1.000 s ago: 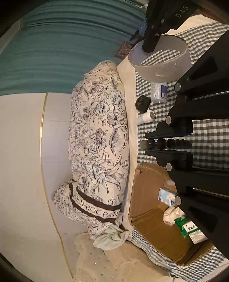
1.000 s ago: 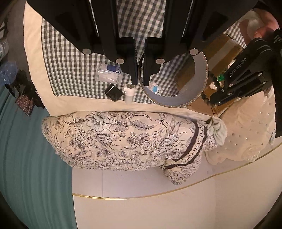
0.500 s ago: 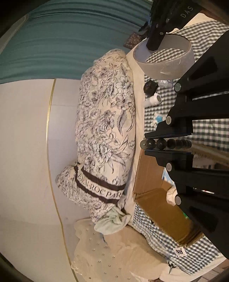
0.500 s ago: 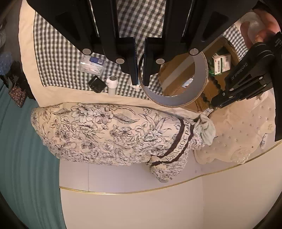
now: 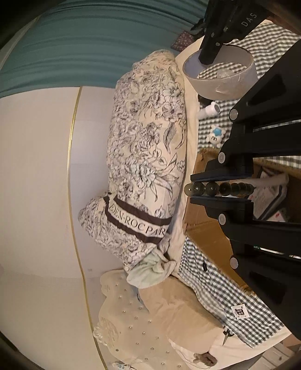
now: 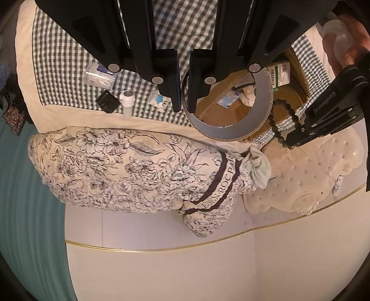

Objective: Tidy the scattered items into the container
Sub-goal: 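Lift and carry the bracelet and tape roll over the cardboard box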

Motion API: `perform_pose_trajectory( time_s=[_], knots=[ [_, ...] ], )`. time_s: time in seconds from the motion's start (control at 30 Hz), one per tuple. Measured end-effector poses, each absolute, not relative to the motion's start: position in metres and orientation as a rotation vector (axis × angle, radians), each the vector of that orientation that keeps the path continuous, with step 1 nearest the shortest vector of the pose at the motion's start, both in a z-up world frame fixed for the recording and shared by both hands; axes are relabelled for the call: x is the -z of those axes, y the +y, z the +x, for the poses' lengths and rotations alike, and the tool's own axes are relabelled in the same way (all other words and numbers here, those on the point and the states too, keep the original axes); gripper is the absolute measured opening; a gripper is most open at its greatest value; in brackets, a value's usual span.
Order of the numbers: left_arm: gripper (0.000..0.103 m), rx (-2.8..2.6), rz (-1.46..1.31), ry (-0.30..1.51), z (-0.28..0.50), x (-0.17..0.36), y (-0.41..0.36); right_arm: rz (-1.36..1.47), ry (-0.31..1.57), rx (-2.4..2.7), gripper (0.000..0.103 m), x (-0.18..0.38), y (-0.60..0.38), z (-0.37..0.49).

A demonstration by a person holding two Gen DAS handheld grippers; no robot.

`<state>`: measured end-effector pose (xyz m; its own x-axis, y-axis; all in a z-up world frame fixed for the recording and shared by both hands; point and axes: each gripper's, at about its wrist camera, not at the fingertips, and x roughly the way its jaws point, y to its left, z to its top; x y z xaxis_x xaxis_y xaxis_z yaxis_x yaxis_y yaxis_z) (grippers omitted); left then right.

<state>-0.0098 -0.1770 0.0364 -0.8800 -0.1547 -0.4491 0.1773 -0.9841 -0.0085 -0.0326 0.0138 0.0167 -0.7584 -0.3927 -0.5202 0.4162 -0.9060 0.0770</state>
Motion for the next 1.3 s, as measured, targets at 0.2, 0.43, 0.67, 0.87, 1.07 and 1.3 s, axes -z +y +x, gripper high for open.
perform_pose_trajectory(
  time_s=[0.2, 0.43, 0.67, 0.87, 1.07, 1.3],
  knots=[
    [0.011, 2.856, 0.688, 0.094, -0.011, -0.035, -0.196, 0.739, 0.06, 2.577, 0.005, -0.016, -0.005, -0.036],
    [0.011, 2.83, 0.697, 0.116, -0.015, -0.03, -0.215, 0.721, 0.091, 2.548, 0.005, -0.012, -0.032, -0.042],
    [0.011, 2.793, 0.74, 0.148, -0.023, -0.013, -0.237, 0.728, 0.124, 2.507, 0.005, -0.005, -0.063, -0.052],
    [0.011, 2.763, 0.778, 0.167, -0.03, 0.004, -0.251, 0.747, 0.147, 2.47, 0.005, 0.006, -0.086, -0.061],
    [0.011, 2.736, 0.824, 0.184, -0.041, 0.023, -0.262, 0.782, 0.17, 2.439, 0.005, 0.023, -0.107, -0.071],
    [0.011, 2.717, 0.882, 0.178, -0.054, 0.044, -0.266, 0.828, 0.196, 2.409, 0.005, 0.041, -0.124, -0.085]
  ],
)
